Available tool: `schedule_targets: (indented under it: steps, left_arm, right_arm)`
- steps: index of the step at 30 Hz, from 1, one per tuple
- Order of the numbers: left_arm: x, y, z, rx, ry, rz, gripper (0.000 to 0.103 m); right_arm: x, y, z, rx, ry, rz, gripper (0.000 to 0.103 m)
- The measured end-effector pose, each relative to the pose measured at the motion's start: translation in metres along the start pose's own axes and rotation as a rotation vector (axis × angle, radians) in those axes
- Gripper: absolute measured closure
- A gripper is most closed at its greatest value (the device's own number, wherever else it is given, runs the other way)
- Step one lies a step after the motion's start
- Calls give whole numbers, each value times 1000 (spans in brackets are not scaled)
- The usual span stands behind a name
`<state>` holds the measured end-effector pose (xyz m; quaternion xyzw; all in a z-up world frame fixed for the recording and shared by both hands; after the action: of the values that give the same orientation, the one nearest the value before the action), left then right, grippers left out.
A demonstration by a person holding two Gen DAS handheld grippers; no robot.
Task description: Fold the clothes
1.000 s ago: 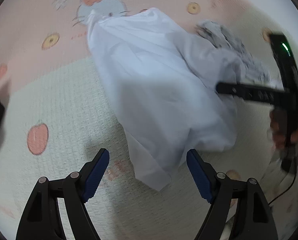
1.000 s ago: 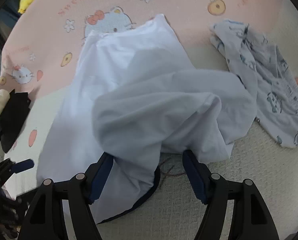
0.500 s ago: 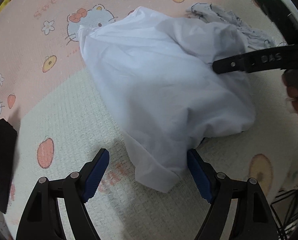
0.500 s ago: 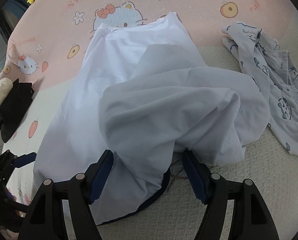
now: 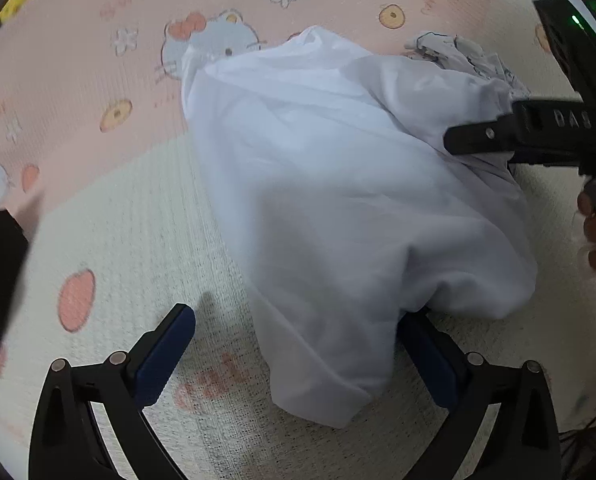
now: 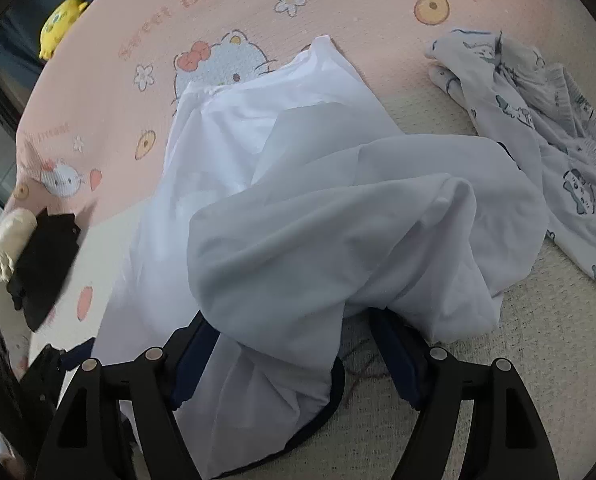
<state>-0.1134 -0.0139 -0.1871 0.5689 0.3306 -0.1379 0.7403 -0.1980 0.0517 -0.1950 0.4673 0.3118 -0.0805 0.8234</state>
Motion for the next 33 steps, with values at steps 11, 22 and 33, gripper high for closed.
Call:
schedule_targets:
  steps: [11,22,33]
  left_arm:
    - [-11,13,-37,-132,-319,-117,16]
    - [-18,-3,-31,-214,-398,-94,88]
    - [-34,33,32,-225,-272,-147,90]
  right_arm:
    - [-6,-8,11,144,82,0,71]
    - [-20,24,-15,112,-84,-52,89]
    - [-4,51,-25,-43,-356,-34,94]
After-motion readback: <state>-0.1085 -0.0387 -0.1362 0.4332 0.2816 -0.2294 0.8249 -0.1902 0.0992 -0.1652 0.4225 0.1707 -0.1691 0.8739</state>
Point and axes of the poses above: each gripper's, at about its wrist camera, not at the fingertips, and y roughly against the way its jaws point, z to its left, x to its underside, the point moved 3 cm from there along -y, roughly the way its jaws point, and after that the axes turned 7 degrees about -z, right-handed, at the moved point
